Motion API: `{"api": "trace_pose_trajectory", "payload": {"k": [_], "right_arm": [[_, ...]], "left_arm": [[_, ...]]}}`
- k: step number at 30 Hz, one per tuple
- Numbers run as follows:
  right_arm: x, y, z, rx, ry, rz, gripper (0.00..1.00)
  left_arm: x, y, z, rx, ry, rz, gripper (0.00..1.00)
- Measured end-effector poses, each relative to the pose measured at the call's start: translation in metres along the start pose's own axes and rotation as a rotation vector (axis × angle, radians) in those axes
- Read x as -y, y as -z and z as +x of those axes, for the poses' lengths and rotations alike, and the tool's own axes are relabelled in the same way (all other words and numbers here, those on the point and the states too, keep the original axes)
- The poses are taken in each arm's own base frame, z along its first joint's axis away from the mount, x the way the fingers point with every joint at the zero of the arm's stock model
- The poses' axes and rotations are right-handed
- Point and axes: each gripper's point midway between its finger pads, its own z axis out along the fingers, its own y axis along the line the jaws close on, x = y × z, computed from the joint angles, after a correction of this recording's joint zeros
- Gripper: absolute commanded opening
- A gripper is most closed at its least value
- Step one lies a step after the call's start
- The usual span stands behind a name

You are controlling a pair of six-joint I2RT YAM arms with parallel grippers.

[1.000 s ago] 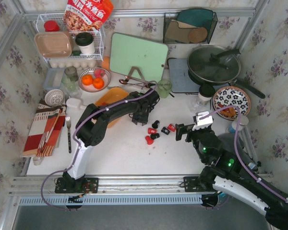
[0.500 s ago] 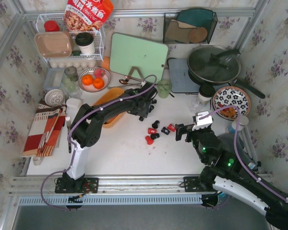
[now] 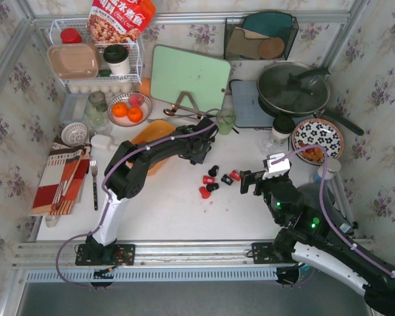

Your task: Mix the coffee capsules in the storage basket

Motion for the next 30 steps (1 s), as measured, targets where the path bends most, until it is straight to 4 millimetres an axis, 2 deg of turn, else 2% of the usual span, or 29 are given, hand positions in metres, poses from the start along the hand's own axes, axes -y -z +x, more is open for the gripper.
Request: {"api": "trace_pose_trajectory", "payload": {"k": [4, 8, 10, 13, 18, 20, 23, 25, 30], "right_arm": [[0.000, 0.000, 0.000, 0.001, 0.000, 0.000, 1.00], [-0.001, -0.001, 0.002, -0.005, 0.005, 0.001, 1.00], [-0.001, -0.002, 0.003, -0.008, 0.008, 0.002, 1.00], [-0.001, -0.002, 0.005, -0.011, 0.010, 0.003, 1.00], [-0.001, -0.002, 0.005, -0.012, 0.011, 0.002, 1.00], [-0.001, -0.002, 0.005, -0.013, 0.012, 0.001, 1.00], [-0.001, -0.002, 0.005, -0.013, 0.011, -0.001, 1.00], [-0.002, -0.002, 0.005, -0.013, 0.011, -0.002, 1.00], [-0.002, -0.002, 0.005, -0.013, 0.011, -0.004, 1.00]], "left_arm": [[-0.002, -0.003, -0.002, 0.010, 0.002, 0.000, 0.22], [-0.002, -0.001, -0.002, 0.028, 0.007, 0.007, 0.22], [-0.004, 0.004, 0.005, 0.021, 0.011, 0.007, 0.22], [-0.009, 0.024, 0.011, 0.030, 0.029, 0.009, 0.22], [-0.023, 0.073, -0.008, 0.132, 0.069, 0.007, 0.23], [-0.035, 0.091, -0.014, 0.169, 0.094, -0.003, 0.23], [-0.069, 0.108, -0.017, 0.204, 0.150, -0.059, 0.23], [-0.092, 0.110, -0.012, 0.197, 0.189, -0.102, 0.25], [-0.147, 0.102, 0.017, 0.132, 0.288, -0.215, 0.31]]}}
